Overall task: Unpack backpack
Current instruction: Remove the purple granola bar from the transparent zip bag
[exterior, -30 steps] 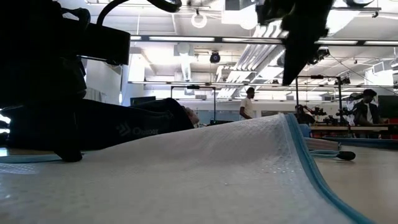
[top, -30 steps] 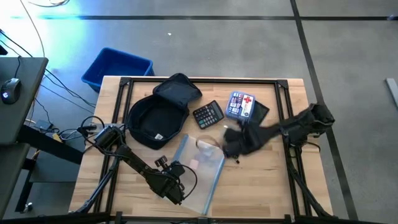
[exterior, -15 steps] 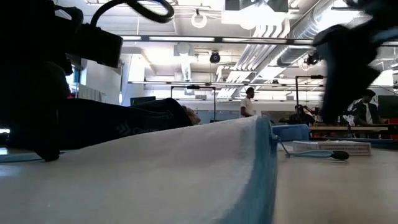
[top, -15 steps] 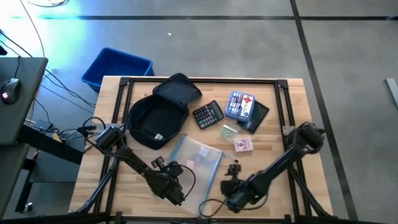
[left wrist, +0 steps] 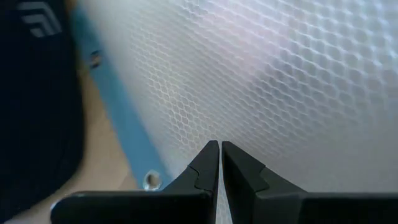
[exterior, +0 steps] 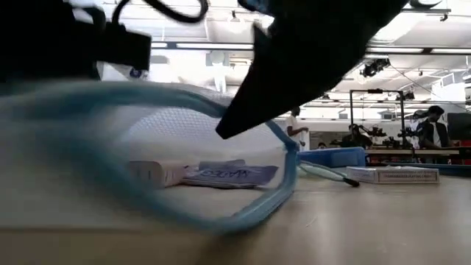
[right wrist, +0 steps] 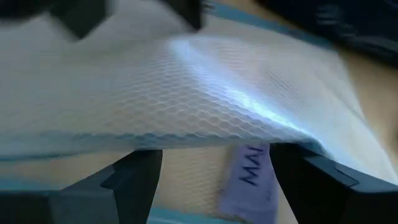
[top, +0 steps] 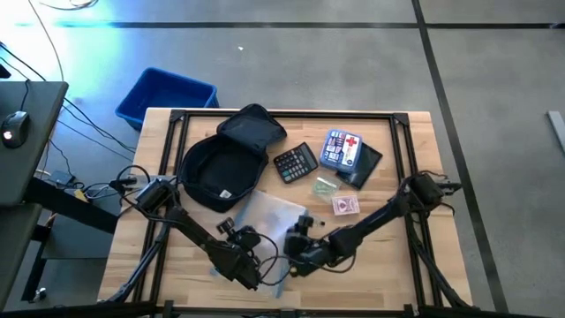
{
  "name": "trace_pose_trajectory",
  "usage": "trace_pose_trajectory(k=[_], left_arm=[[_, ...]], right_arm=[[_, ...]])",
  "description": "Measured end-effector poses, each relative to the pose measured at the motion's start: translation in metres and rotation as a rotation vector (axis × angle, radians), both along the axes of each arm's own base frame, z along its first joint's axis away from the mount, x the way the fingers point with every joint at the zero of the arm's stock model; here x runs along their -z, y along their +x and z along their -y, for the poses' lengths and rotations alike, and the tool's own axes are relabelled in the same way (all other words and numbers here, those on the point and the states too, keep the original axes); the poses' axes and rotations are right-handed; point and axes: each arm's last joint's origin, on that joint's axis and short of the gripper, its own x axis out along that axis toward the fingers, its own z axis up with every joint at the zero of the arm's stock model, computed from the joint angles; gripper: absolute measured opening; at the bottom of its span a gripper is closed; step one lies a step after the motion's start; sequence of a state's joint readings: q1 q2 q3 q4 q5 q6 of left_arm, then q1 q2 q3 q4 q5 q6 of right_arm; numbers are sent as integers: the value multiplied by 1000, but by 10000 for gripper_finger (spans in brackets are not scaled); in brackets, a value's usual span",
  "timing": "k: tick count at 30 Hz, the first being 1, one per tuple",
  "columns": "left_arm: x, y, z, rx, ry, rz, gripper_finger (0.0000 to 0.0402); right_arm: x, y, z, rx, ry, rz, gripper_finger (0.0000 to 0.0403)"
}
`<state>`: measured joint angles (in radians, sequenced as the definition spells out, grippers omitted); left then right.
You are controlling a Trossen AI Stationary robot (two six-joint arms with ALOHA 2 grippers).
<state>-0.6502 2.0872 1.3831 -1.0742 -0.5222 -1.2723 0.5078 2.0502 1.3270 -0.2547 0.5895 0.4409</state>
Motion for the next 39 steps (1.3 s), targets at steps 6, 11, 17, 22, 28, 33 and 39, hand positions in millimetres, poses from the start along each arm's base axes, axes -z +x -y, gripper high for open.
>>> trace_pose_trajectory(k=[6,11,17,22,28,33,39], left_arm=[[6,-1,0,56,1,-9,0],[6,-2,3,71,-6,-11,0],[6,-4,5,79,-10,-13,0],[6,-5,8,87,-13,-11,0],[6,-8,8,90,-7,-30,0],[6,-11,6,74,6,-49,0],[6,-11,6,73,4,-47,0]], right_arm=[[14,12,33,81,64,-93,279],[36,20,55,120,82,-179,279],[42,19,59,131,64,-215,237],[39,13,51,99,22,-238,115],[24,-7,35,19,-36,-307,14],[3,-26,10,-69,-24,-314,12],[-2,-61,-2,-36,-84,-495,4]])
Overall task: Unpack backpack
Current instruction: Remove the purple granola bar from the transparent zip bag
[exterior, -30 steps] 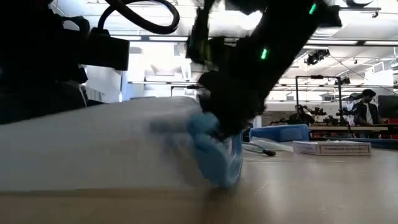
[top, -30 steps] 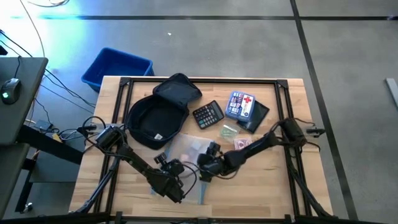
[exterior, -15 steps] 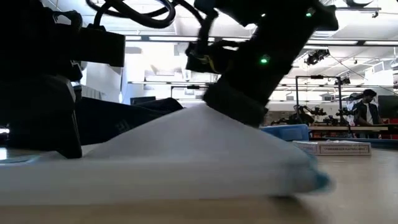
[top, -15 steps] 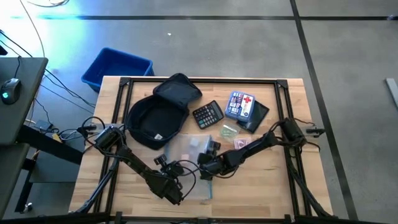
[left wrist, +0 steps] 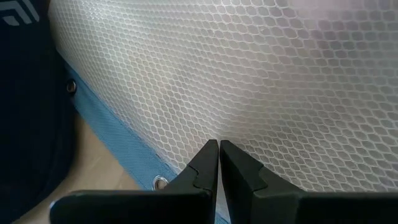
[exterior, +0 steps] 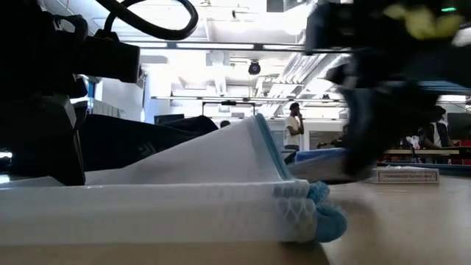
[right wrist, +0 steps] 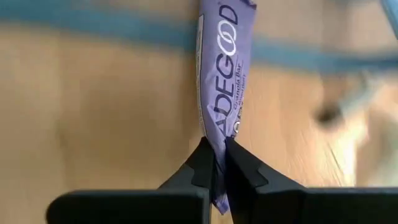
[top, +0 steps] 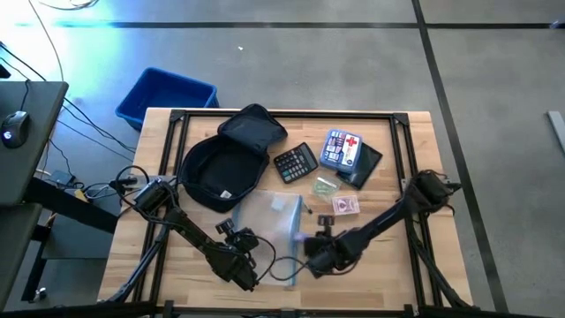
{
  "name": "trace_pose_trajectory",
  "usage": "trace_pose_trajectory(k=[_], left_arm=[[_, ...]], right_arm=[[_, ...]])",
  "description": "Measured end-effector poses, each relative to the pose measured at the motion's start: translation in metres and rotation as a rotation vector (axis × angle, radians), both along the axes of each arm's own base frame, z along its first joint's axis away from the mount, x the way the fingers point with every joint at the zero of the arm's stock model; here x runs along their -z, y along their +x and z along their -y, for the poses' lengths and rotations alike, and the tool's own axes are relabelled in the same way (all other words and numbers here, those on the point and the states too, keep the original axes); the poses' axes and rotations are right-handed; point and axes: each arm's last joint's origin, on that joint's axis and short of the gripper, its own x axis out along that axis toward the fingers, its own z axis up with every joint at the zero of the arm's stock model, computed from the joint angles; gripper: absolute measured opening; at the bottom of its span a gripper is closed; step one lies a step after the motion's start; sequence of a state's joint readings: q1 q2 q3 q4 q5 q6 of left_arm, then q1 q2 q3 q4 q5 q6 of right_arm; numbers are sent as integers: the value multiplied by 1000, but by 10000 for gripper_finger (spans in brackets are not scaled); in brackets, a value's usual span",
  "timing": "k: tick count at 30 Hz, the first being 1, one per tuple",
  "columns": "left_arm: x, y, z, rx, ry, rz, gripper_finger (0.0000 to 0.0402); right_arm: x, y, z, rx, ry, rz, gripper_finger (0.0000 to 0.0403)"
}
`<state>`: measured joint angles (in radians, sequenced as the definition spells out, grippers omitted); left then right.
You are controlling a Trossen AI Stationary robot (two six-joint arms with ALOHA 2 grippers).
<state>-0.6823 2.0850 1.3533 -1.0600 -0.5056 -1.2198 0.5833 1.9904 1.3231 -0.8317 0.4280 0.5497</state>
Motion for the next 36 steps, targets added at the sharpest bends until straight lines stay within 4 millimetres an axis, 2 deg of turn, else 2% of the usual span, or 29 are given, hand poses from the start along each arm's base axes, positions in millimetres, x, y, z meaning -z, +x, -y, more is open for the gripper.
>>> trace_pose_trajectory(k=[4,9,14,19,23,26,31,36], left_arm=[[0,0,0,0,-4,4,0],[0,1,1,-5,-10,14,0],[0,1,1,-7,-15,21,0],[0,3,3,-6,-30,37,0],[0,3,3,-6,-32,37,0],[1,3,3,-6,-36,36,0],[1,1,7,4,-42,37,0],[1,1,8,4,-52,45,0]], right_arm=[[-7,-25,9,138,-213,-52,3],[-21,-41,24,305,-454,15,2],[-25,-31,50,373,-534,25,2],[-24,-11,96,412,-554,-99,2],[-32,-2,129,434,-511,-152,2],[-42,-6,148,444,-404,-118,2],[-52,-35,167,505,-168,96,2],[-39,-71,171,637,-34,283,11]])
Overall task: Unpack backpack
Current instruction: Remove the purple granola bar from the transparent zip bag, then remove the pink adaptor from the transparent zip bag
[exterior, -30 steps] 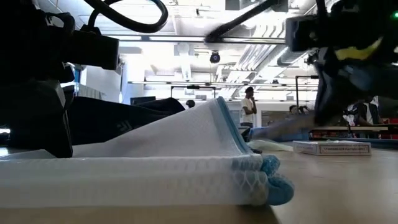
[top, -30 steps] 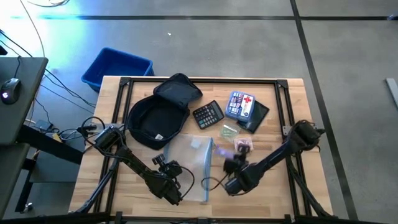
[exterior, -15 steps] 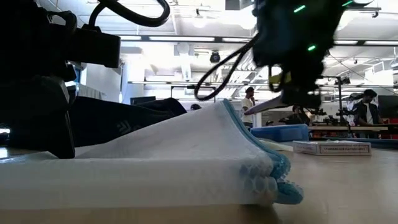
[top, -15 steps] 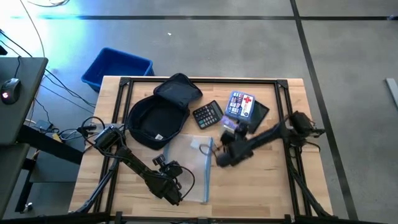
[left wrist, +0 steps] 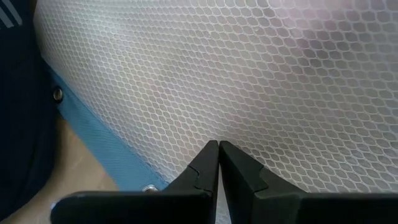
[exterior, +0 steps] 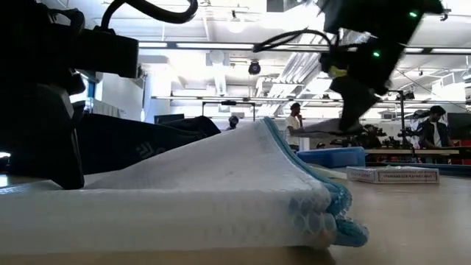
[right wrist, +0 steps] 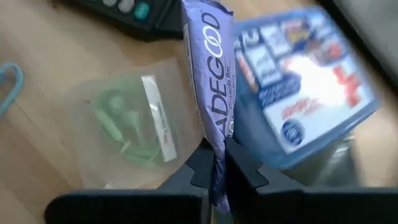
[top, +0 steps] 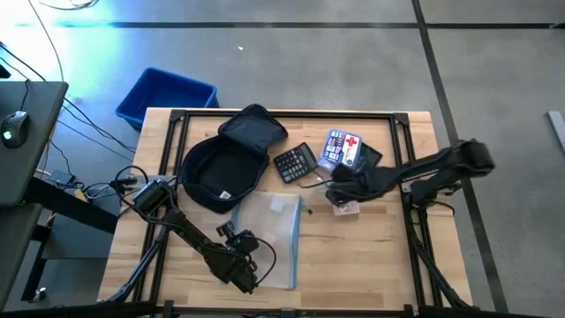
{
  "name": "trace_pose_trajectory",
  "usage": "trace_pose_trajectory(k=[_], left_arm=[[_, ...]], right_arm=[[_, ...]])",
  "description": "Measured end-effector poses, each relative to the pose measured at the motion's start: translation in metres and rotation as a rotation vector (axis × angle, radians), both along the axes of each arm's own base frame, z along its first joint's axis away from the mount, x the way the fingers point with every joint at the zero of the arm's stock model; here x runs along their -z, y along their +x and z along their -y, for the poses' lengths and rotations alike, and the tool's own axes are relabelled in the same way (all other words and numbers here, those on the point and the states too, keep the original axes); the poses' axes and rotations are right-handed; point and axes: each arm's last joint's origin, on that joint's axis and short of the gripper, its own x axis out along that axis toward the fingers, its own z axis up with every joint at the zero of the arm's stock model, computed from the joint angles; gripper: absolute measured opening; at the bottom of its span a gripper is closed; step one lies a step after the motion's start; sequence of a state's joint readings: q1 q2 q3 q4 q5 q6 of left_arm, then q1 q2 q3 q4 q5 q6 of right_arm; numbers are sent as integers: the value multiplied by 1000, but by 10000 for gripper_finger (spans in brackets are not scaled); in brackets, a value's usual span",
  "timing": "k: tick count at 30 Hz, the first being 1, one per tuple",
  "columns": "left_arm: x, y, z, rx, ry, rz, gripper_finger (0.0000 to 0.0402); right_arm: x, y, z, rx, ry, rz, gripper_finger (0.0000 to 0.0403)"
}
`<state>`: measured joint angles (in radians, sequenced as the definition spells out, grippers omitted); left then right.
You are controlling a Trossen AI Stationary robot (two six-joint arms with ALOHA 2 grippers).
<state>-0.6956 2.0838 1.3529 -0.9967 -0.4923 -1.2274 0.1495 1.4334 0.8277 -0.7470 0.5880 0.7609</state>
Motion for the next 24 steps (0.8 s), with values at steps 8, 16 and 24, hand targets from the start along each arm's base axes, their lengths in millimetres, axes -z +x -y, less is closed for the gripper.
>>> trace_pose_trajectory(k=[8,16,24], left_arm=[[0,1,1,-1,-10,11,0],[-14,0,2,-62,-3,-41,0],[-23,3,1,-111,55,51,0]], right_arm=[[34,-27,-7,54,100,151,90],[25,-11,-52,-211,281,319,175],[46,23,-107,-709,291,459,183]])
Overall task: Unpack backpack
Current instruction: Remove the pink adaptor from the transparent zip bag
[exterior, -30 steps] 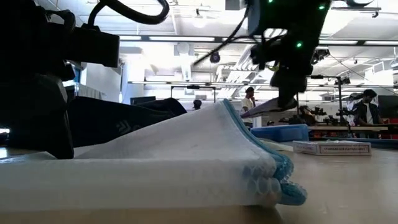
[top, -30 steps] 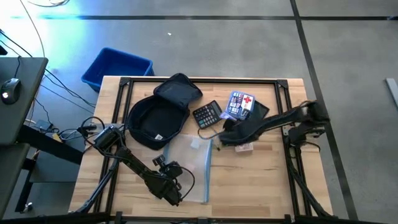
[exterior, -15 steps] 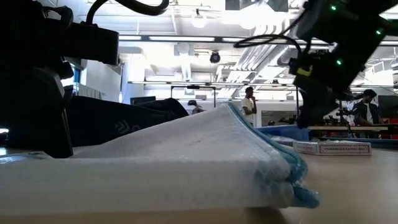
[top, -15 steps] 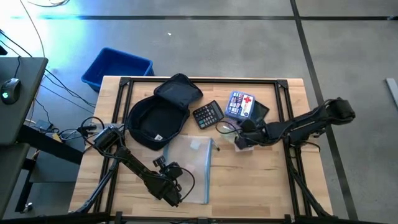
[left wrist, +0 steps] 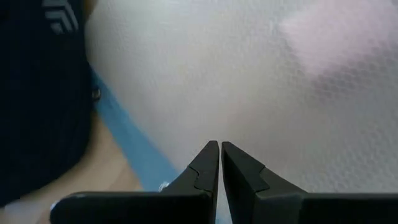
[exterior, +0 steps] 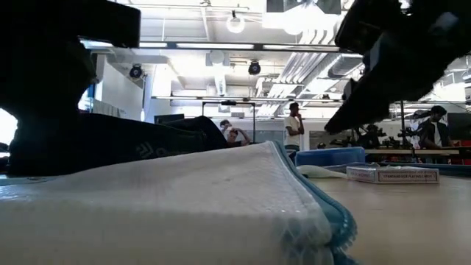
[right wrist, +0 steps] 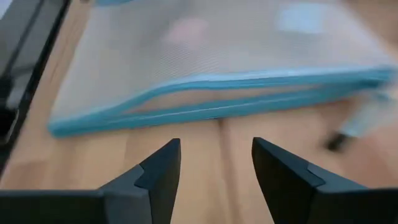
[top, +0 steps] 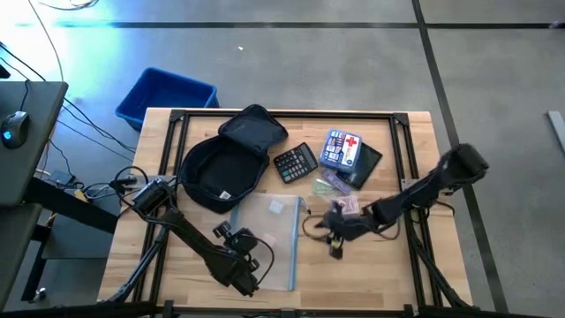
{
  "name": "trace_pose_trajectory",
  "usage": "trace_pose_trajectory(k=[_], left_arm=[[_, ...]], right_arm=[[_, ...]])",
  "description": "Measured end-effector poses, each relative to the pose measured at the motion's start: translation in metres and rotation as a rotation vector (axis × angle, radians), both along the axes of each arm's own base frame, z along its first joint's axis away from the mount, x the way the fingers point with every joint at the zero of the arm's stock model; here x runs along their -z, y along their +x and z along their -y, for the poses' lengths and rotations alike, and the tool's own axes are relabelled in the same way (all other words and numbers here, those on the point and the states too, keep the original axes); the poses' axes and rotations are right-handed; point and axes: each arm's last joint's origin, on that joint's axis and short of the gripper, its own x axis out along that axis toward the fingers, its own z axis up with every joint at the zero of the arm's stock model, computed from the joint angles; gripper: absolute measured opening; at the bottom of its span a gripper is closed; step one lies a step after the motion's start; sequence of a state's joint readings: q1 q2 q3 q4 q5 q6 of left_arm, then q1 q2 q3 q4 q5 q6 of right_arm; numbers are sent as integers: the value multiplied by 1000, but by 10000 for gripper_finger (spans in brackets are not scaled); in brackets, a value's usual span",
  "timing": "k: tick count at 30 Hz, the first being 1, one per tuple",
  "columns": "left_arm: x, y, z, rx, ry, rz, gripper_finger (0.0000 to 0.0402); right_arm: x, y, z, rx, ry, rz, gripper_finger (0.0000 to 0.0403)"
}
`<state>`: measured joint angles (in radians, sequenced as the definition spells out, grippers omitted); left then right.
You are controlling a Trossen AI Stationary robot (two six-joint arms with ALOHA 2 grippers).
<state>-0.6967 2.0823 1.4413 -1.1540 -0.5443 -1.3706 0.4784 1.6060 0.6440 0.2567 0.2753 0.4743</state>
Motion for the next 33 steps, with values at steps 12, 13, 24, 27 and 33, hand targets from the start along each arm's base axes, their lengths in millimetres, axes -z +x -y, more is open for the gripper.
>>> trace_pose_trajectory(k=[12,13,24,27,33], left_arm=[[28,13,-12,123,-40,84,0],[28,14,-12,146,-29,86,0],[30,19,-10,237,-9,101,0],[30,19,-10,237,-12,99,0],[30,18,-9,240,-14,95,0]], right_arm=[[24,98,-46,-153,-236,14,199],[21,104,-49,-155,-253,20,205],[20,119,-46,-77,-291,-10,290],[31,123,-42,-77,-286,-20,288],[37,126,-37,-88,-312,-38,236]])
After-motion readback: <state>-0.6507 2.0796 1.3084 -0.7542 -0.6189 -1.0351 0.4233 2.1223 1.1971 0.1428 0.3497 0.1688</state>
